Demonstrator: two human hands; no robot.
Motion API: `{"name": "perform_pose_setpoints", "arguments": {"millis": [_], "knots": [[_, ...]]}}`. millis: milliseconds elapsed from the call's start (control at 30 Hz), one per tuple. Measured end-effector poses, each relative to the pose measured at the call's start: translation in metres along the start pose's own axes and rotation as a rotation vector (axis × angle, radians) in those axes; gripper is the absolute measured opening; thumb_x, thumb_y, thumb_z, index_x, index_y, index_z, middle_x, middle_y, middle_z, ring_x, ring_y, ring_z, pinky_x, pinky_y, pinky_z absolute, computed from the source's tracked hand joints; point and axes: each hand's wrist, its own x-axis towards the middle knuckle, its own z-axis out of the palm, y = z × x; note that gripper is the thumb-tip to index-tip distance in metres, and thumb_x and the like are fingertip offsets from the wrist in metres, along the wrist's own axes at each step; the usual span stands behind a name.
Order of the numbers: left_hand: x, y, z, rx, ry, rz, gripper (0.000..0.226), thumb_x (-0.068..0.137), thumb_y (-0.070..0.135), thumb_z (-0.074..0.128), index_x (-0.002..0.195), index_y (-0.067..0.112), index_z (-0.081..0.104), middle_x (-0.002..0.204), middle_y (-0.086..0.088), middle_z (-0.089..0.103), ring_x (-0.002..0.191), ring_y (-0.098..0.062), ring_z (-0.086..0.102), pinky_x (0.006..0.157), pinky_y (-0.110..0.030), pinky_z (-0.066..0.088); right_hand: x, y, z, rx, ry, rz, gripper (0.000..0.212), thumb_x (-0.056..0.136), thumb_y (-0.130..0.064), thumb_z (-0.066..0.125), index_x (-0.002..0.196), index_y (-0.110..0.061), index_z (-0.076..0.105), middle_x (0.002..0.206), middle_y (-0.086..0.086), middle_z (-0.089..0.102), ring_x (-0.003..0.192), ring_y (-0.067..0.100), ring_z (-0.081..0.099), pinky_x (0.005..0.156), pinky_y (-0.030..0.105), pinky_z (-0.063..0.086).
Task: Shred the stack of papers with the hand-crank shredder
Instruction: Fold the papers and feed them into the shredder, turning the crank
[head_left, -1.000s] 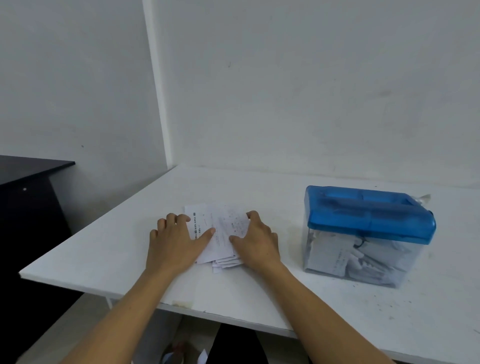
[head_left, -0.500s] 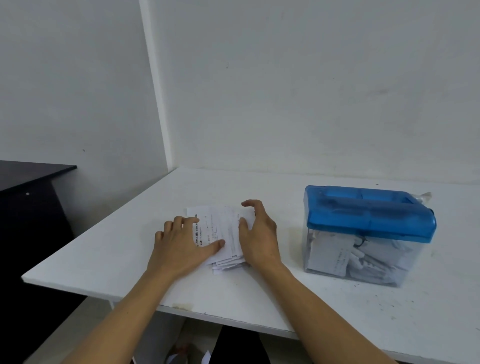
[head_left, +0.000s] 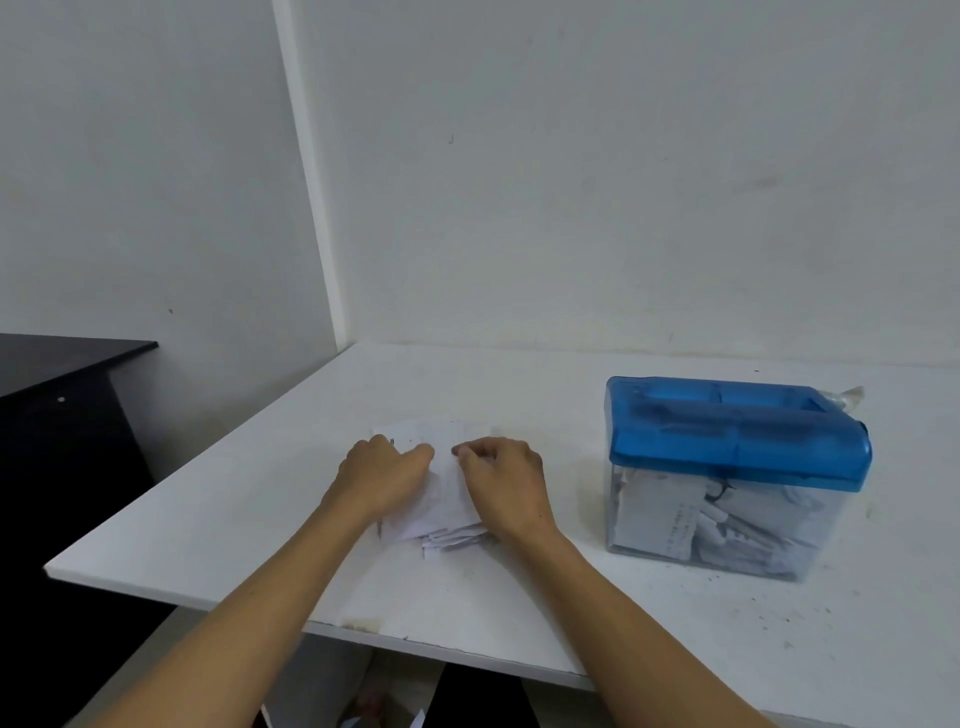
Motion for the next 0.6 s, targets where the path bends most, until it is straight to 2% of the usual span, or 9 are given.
{"name": "perform_pose_setpoints", "arguments": {"millis": [33, 100, 167, 233, 300, 400, 467, 533, 600], "knots": [[-0.002, 0.002, 0.001, -0.024, 0.004, -0.004, 0.049, 0.087, 0.046, 0.049, 0.077, -0.002, 0.053, 0.084, -0.02, 0.056, 0.075, -0.028, 0.058, 0.06, -0.034, 0.037, -0.001, 0.0, 0.001, -0.002, -0.041, 0.004, 0.034, 0.1, -0.034, 0.049, 0.106, -0.016, 0.077, 0.108, -0.002, 0.074, 0.104, 0.013, 0.065, 0.091, 0.023, 0.049], [-0.007, 0.004, 0.004, -0.063, 0.027, -0.004, 0.036, 0.097, 0.037, 0.047, 0.075, 0.008, 0.048, 0.078, -0.007, 0.051, 0.066, -0.019, 0.048, 0.059, -0.033, 0.035, -0.003, -0.001, 0.004, -0.015, -0.119, 0.029, 0.049, 0.1, -0.05, 0.041, 0.097, -0.019, 0.079, 0.102, -0.002, 0.075, 0.096, 0.014, 0.067, 0.087, 0.029, 0.052], [-0.008, 0.002, 0.009, -0.096, 0.025, 0.018, 0.041, 0.1, 0.04, 0.042, 0.092, 0.003, 0.059, 0.087, -0.006, 0.057, 0.073, -0.017, 0.052, 0.066, -0.035, 0.039, -0.003, -0.001, 0.005, -0.038, -0.154, 0.053, 0.059, 0.097, -0.062, 0.037, 0.078, -0.024, 0.077, 0.087, -0.007, 0.073, 0.082, 0.012, 0.066, 0.08, 0.031, 0.052], [-0.009, 0.002, 0.012, -0.15, 0.021, 0.024, 0.05, 0.104, 0.044, 0.034, 0.103, 0.005, 0.064, 0.096, -0.005, 0.06, 0.082, -0.018, 0.055, 0.075, -0.037, 0.04, -0.003, -0.003, 0.004, -0.072, -0.161, 0.053, 0.063, 0.093, -0.067, 0.04, 0.051, -0.022, 0.054, 0.055, -0.01, 0.056, 0.057, 0.012, 0.053, 0.063, 0.029, 0.046], [-0.011, 0.003, 0.014, -0.208, 0.012, 0.001, 0.051, 0.106, 0.044, 0.026, 0.101, 0.01, 0.063, 0.096, -0.002, 0.059, 0.09, -0.02, 0.054, 0.083, -0.035, 0.038, -0.005, -0.005, 0.004, -0.126, -0.184, 0.053, 0.064, 0.09, -0.066, 0.048, 0.048, -0.02, 0.04, 0.042, -0.008, 0.041, 0.046, 0.014, 0.041, 0.053, 0.028, 0.036], [-0.009, 0.001, 0.014, -0.314, 0.044, -0.006, 0.051, 0.107, 0.043, 0.024, 0.1, 0.013, 0.065, 0.105, -0.002, 0.062, 0.098, -0.021, 0.055, 0.088, -0.035, 0.038, -0.002, 0.0, 0.006, -0.159, -0.18, 0.038, 0.053, 0.087, -0.047, 0.061, 0.049, -0.017, 0.039, 0.043, -0.006, 0.036, 0.046, 0.015, 0.037, 0.05, 0.028, 0.032], [-0.007, 0.0, 0.011, -0.362, 0.135, 0.004, 0.046, 0.107, 0.042, 0.029, 0.109, 0.011, 0.063, 0.113, -0.003, 0.059, 0.102, -0.022, 0.053, 0.088, -0.035, 0.037, 0.002, 0.002, 0.006, -0.097, -0.145, 0.042, 0.041, 0.086, -0.034, 0.063, 0.053, -0.011, 0.051, 0.05, -0.003, 0.044, 0.049, 0.015, 0.042, 0.052, 0.029, 0.036], [-0.009, 0.002, 0.005, -0.388, 0.231, 0.002, 0.039, 0.105, 0.043, 0.037, 0.108, 0.009, 0.056, 0.111, -0.006, 0.058, 0.092, -0.021, 0.053, 0.077, -0.034, 0.039, 0.006, 0.001, 0.003, -0.004, -0.072, 0.031, 0.037, 0.09, -0.033, 0.063, 0.07, -0.002, 0.066, 0.065, 0.007, 0.058, 0.058, 0.012, 0.05, 0.056, 0.027, 0.04], [-0.01, 0.006, -0.003, -0.407, 0.246, -0.012, 0.039, 0.104, 0.047, 0.041, 0.098, 0.01, 0.051, 0.103, -0.007, 0.06, 0.081, -0.019, 0.054, 0.071, -0.036, 0.043, 0.007, -0.003, -0.003, 0.063, 0.008, -0.031, 0.033, 0.094, -0.035, 0.061, 0.08, -0.006, 0.07, 0.079, 0.005, 0.061, 0.067, 0.01, 0.053, 0.056, 0.015, 0.038]]}}
